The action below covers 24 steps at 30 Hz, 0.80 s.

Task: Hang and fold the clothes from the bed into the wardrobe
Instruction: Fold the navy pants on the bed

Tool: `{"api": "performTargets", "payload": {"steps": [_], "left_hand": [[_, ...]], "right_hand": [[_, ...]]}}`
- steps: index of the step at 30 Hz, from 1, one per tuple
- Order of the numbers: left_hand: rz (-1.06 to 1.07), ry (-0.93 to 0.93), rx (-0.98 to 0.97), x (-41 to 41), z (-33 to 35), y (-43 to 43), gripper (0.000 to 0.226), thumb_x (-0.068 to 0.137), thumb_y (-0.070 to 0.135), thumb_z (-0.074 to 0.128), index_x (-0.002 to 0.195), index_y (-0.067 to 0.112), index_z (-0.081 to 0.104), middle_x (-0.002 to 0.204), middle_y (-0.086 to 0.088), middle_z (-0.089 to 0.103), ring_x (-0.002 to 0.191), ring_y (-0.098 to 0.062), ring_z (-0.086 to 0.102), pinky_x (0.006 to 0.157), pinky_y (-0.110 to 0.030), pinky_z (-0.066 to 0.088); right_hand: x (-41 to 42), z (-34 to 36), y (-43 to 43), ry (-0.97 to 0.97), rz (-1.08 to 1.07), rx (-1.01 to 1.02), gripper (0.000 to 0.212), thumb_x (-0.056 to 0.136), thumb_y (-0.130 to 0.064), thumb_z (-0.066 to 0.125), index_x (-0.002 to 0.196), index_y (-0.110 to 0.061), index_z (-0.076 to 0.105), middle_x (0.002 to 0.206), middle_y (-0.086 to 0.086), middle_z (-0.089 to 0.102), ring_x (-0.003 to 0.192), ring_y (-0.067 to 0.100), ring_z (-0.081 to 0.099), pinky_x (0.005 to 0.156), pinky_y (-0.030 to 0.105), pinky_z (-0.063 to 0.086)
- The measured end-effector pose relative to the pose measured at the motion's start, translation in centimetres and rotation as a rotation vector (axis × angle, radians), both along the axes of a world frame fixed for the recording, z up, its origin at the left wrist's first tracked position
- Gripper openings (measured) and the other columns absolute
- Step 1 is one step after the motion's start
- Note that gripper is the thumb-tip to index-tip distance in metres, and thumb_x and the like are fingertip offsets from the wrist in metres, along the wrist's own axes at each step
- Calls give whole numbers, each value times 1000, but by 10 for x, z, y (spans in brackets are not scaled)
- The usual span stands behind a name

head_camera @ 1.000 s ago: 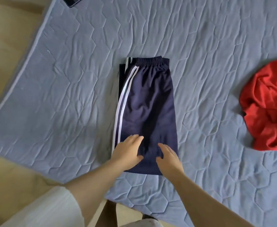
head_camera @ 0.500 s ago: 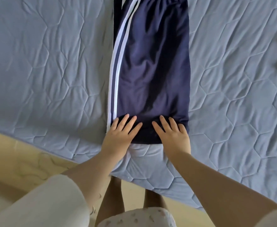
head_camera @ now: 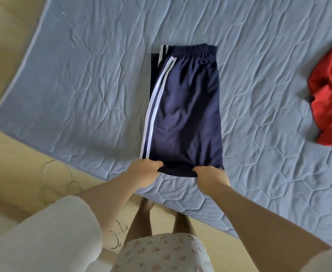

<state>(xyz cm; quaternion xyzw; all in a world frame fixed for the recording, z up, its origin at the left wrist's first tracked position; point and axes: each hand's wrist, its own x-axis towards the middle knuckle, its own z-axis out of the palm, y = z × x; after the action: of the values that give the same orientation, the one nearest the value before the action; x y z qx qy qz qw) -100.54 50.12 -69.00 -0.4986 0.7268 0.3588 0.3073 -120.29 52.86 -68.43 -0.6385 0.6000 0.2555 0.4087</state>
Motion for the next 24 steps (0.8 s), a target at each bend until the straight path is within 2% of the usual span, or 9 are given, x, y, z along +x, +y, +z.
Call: {"api": "performTargets", "payload": {"steps": [3, 6, 9, 11, 12, 15, 17, 21, 24], "left_hand": [[-33, 6, 119, 4, 23, 14, 29, 98, 27, 35, 117, 19, 54, 108, -6, 62, 99, -27, 56, 70, -29, 34], [18, 6, 280, 10, 39, 35, 25, 96, 30, 38, 104, 16, 58, 106, -8, 61, 96, -28, 56, 71, -29, 36], [167, -21, 508, 17, 45, 56, 19, 89, 27, 40, 74, 22, 51, 85, -12, 63, 63, -22, 58, 57, -28, 47], [168, -73, 583, 20, 47, 69, 21, 83, 25, 40, 65, 24, 49, 65, -2, 57, 46, -12, 52, 43, -17, 42], [138, -105, 599, 21, 47, 73, 21, 82, 24, 40, 64, 23, 50, 63, 1, 53, 46, -11, 50, 45, -16, 40], [89, -184, 599, 18, 48, 76, 19, 86, 22, 44, 82, 18, 61, 80, -3, 60, 70, -22, 57, 71, -28, 43], [57, -172, 607, 19, 53, 62, 26, 90, 22, 44, 106, 10, 62, 97, -9, 62, 92, -29, 59, 79, -31, 40], [-22, -102, 597, 13, 73, 9, 29, 92, 24, 45, 115, 12, 56, 113, -11, 59, 98, -29, 56, 81, -35, 43], [-94, -86, 549, 2, 88, -39, 13, 89, 20, 46, 100, 18, 54, 86, -1, 53, 79, -22, 51, 61, -27, 38]], "right_hand": [[4, 20, 14, -21, -21, 180, 46, 91, -6, 32, 126, -27, 52, 120, 4, 59, 109, 28, 55, 81, 31, 39], [7, 38, 30, -49, -14, 335, 44, 91, -10, 35, 130, -25, 52, 128, 5, 55, 116, 28, 52, 89, 33, 43], [12, 56, 46, -94, 12, 459, 41, 92, -7, 36, 128, -15, 54, 129, 10, 56, 117, 29, 52, 90, 31, 41], [16, 66, 57, -123, -25, 536, 40, 92, -5, 35, 127, -9, 54, 124, 16, 59, 112, 31, 56, 84, 30, 42], [18, 70, 61, -138, -39, 558, 40, 91, -5, 35, 126, -8, 54, 117, 17, 61, 106, 30, 58, 82, 30, 42], [23, 79, 63, -159, -88, 593, 39, 90, -3, 36, 123, -4, 55, 86, 11, 56, 69, 17, 50, 66, 25, 38], [24, 82, 53, -154, -86, 584, 35, 88, -3, 40, 119, -4, 58, 90, 13, 57, 70, 20, 48, 67, 25, 36], [16, 88, 19, -171, -154, 526, 27, 83, -1, 46, 105, -4, 62, 83, 8, 54, 81, 21, 49, 67, 24, 38], [4, 94, -13, -132, -165, 418, 14, 81, -1, 45, 72, -8, 52, 64, 0, 46, 74, 21, 46, 50, 18, 30]]}}
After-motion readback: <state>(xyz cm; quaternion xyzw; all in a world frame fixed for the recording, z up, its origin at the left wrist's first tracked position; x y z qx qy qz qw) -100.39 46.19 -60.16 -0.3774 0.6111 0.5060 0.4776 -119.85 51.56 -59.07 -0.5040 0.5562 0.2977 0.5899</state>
